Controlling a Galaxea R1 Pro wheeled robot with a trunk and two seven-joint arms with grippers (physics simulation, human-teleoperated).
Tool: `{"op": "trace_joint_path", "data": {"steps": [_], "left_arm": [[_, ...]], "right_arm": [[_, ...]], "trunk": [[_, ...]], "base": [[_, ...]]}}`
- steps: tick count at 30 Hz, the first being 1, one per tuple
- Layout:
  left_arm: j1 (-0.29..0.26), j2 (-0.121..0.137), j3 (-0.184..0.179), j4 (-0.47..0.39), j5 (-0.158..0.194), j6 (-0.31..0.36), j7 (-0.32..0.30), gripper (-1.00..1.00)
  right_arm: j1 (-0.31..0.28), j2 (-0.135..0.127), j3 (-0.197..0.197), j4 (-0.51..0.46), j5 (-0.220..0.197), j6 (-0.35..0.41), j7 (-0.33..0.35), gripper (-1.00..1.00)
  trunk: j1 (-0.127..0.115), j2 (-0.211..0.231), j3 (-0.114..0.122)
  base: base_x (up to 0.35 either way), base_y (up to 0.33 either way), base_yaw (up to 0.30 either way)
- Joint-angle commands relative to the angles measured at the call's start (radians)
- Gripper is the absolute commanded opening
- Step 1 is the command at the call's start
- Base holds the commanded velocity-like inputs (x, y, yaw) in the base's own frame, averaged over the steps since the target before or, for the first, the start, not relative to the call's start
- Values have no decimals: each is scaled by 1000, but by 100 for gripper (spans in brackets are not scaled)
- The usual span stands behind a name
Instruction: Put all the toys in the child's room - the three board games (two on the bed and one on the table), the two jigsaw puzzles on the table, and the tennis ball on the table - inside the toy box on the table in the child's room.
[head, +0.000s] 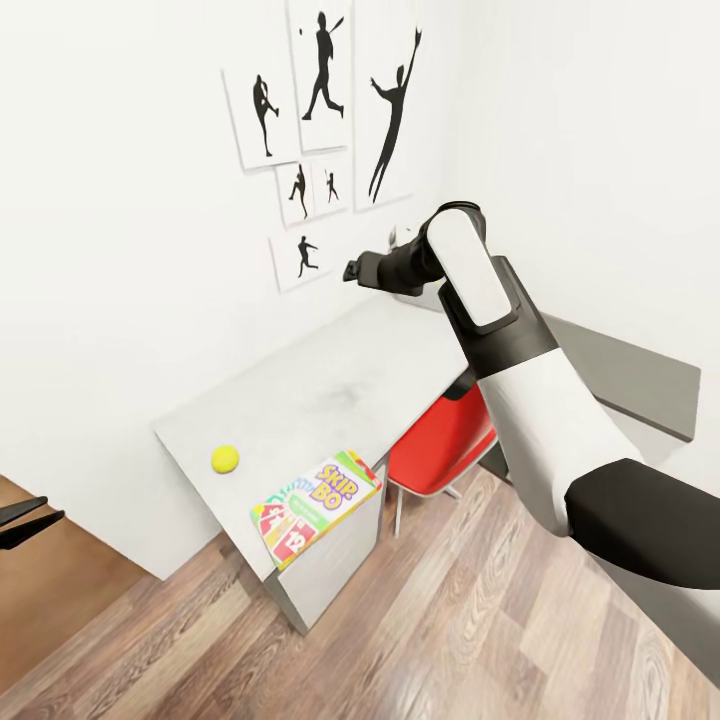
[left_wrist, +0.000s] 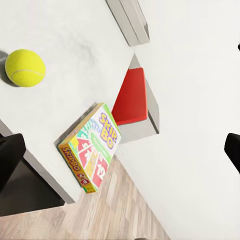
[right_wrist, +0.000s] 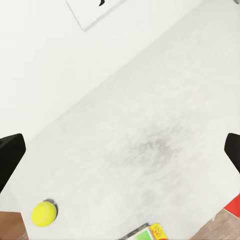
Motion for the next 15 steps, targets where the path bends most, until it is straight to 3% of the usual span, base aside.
{"op": "trace_joint_path", "data": {"steps": [1, 15], "left_arm": [[-1, 0, 0, 0, -1, 11, -4, 100], [-1, 1, 0, 0, -2, 11, -4, 100]], "right_arm": [[-1, 0, 1, 0, -9, 1, -10, 100], [3, 0, 1, -19, -10, 2, -11, 100]], "trunk": [[1, -2, 0], [1, -2, 23]], "base": [[0, 0, 0], [0, 0, 0]]}}
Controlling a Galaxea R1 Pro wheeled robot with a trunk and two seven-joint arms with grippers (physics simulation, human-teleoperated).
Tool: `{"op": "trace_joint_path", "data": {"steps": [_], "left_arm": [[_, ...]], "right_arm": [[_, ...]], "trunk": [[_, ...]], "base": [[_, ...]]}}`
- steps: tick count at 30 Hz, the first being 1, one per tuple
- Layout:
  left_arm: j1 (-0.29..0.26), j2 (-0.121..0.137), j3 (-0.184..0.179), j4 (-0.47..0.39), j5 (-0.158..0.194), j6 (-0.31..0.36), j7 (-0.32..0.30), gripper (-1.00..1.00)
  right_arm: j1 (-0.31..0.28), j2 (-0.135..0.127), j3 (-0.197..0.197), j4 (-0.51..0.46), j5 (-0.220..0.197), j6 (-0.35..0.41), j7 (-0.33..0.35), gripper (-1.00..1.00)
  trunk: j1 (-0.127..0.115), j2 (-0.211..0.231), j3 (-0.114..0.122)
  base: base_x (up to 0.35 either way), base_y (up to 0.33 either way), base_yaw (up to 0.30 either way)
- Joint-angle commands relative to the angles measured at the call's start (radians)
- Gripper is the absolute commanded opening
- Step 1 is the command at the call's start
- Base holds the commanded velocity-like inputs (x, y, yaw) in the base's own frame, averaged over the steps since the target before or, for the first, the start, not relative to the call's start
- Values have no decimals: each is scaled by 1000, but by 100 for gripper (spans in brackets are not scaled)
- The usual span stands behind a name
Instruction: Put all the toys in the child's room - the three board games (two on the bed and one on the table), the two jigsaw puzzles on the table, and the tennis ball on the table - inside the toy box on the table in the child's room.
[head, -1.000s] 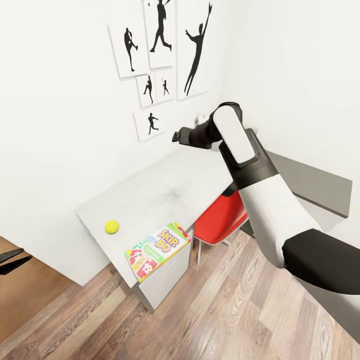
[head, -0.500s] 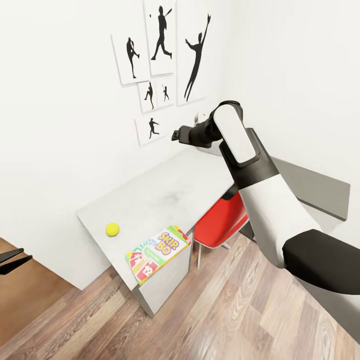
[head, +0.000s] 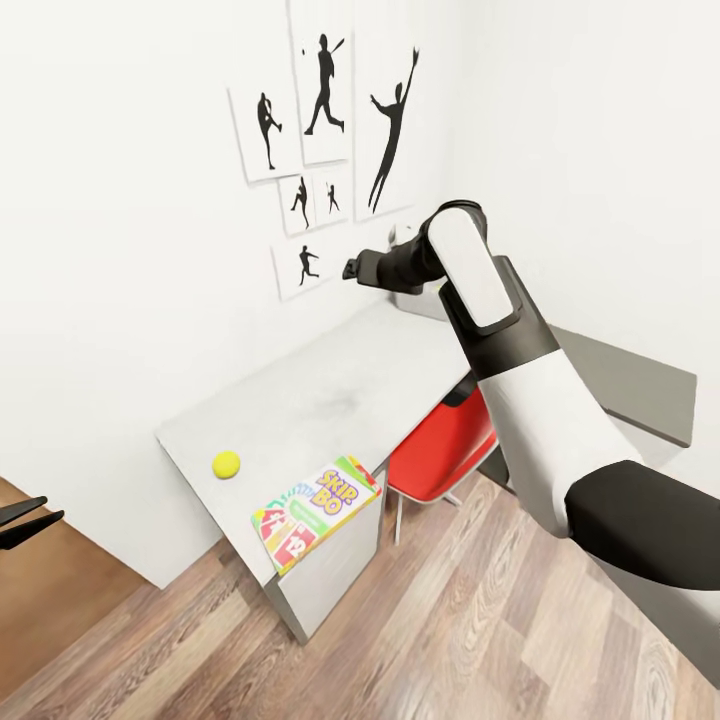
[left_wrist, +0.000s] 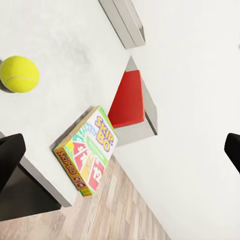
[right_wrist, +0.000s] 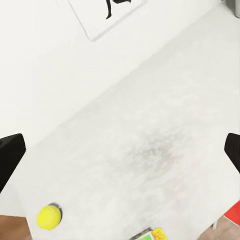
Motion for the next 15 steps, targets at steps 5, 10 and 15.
{"op": "trace_joint_path", "data": {"steps": [5, 10, 15], "left_arm": [[-1, 0, -1, 0, 0, 11, -4, 100], [-1, -1, -1, 0, -1, 11, -4, 100], [-1, -1, 0, 0, 0, 11, -4, 100]], "right_arm": [[24, 0, 2, -25, -8, 2, -11, 100], [30, 0, 2, -43, -8, 2, -11, 100], [32, 0, 1, -48, -8, 2, -10, 100]], "trunk": [[1, -2, 6], [1, -2, 15], [1, -2, 23]], "base": [[0, 0, 0], [0, 0, 0], [0, 0, 0]]}}
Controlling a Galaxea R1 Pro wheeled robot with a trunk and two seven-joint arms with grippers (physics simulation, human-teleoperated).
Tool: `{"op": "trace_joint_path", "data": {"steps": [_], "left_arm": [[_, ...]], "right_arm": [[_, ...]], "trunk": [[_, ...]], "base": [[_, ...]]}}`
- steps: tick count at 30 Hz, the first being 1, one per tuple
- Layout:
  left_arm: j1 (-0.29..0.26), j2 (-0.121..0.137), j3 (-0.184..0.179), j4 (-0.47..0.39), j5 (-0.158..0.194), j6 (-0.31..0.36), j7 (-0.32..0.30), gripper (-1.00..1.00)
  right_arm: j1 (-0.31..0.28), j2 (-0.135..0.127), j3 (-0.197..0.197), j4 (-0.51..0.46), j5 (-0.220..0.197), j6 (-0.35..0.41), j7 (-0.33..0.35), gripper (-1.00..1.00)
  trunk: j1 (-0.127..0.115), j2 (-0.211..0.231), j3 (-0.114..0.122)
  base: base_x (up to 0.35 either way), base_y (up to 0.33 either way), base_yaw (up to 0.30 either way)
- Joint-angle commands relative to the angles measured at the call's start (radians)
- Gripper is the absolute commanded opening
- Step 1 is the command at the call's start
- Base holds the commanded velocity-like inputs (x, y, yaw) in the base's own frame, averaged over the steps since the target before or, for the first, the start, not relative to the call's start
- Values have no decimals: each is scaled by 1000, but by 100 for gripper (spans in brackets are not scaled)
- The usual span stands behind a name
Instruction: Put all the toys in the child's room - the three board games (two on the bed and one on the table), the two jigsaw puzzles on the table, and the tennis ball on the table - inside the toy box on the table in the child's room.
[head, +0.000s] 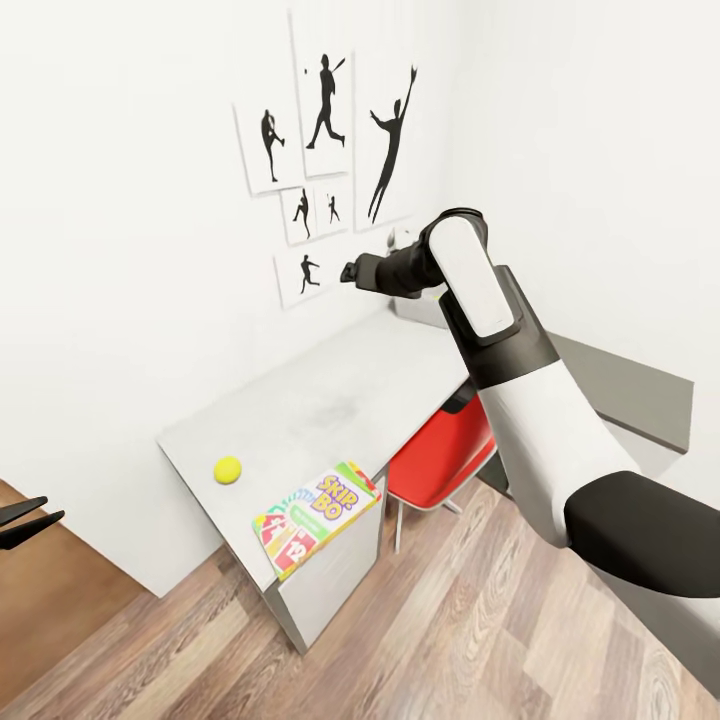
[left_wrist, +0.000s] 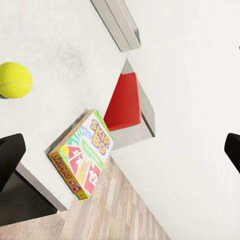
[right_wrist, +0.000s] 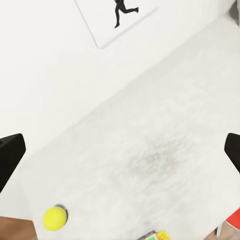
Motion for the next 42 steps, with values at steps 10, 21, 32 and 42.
{"op": "trace_joint_path", "data": {"steps": [10, 21, 32, 42], "left_arm": [[-1, 0, 0, 0, -1, 11, -4, 100], [-1, 0, 0, 0, -1, 11, -4, 100], [-1, 0, -1, 0, 0, 11, -4, 100], [-1, 0, 0, 0, 0, 11, -4, 100]], "right_arm": [[0, 0, 1, -1, -10, 2, -9, 100], [19, 0, 0, -1, -9, 2, -8, 100], [20, 0, 2, -1, -9, 2, -9, 100], [20, 0, 2, -1, -10, 2, -9, 100]], "trunk": [[1, -2, 15], [1, -2, 33], [1, -2, 51], [1, -2, 68]], "base": [[0, 0, 0], [0, 0, 0], [0, 0, 0], [0, 0, 0]]}}
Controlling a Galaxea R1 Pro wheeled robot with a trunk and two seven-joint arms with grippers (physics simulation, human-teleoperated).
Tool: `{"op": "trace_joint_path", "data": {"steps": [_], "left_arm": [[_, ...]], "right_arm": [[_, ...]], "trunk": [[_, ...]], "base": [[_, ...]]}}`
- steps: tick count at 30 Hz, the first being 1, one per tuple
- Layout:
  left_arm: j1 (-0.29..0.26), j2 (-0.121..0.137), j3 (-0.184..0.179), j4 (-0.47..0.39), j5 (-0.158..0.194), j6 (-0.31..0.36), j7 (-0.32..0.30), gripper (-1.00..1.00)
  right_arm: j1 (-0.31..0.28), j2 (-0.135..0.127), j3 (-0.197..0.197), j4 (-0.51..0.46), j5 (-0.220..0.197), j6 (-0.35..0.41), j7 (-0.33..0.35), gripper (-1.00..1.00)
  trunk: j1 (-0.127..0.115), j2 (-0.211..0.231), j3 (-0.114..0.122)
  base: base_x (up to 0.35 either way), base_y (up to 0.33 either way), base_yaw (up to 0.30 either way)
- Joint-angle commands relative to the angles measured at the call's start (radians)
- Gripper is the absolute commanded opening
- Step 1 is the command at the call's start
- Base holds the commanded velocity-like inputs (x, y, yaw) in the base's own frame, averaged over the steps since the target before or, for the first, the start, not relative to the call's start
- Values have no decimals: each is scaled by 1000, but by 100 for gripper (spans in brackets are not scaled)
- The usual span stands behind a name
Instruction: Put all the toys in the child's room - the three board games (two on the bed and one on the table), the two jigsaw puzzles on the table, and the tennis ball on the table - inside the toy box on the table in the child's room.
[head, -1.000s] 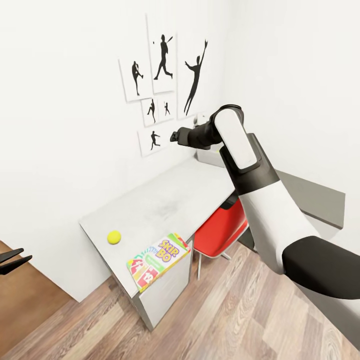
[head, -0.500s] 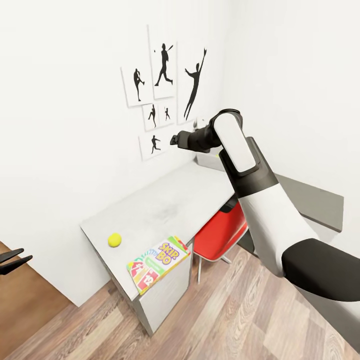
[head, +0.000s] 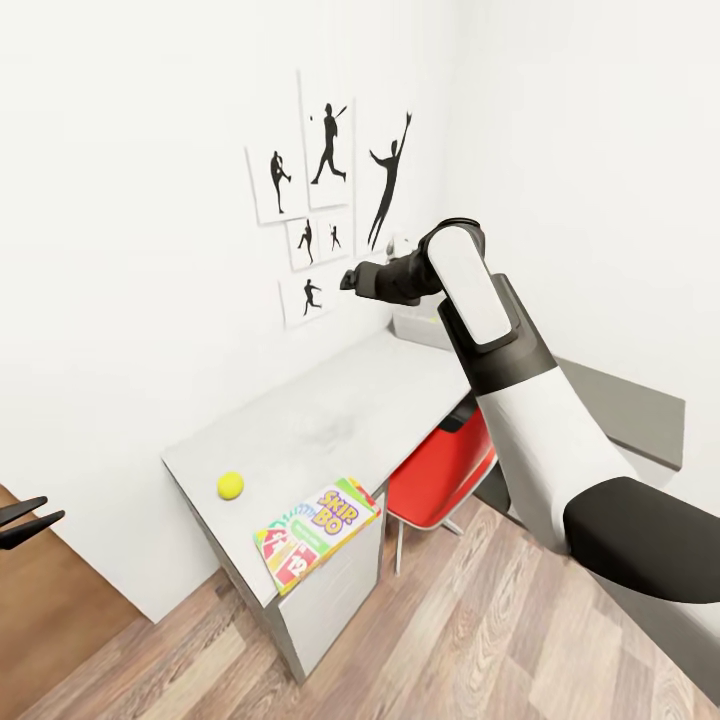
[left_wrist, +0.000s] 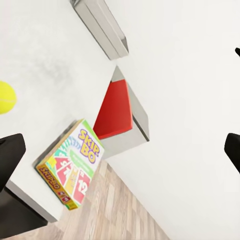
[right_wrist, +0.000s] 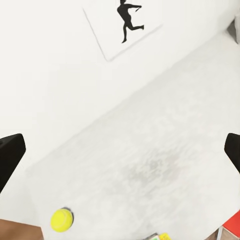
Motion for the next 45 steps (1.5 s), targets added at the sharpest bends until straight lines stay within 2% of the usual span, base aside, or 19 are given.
{"op": "trace_joint_path", "data": {"steps": [1, 9, 22, 45], "left_arm": [[-1, 0, 0, 0, -1, 11, -4, 100], [-1, 1, 0, 0, -1, 11, -4, 100], [0, 1, 1, 0, -1, 11, -4, 100], [0, 1, 1, 0, -1, 11, -4, 100]], "right_arm": [[-1, 0, 1, 0, -9, 2, -10, 100], [-1, 0, 1, 0, -10, 2, -10, 100], [-1, 0, 1, -1, -9, 2, -11, 100], [-1, 0, 0, 0, -10, 2, -9, 100]], "trunk": [[1, -2, 0], [1, -2, 13], [1, -2, 35], [1, -2, 69]], "base": [[0, 0, 0], [-78, 0, 0], [-279, 0, -23], [-12, 0, -170]]}}
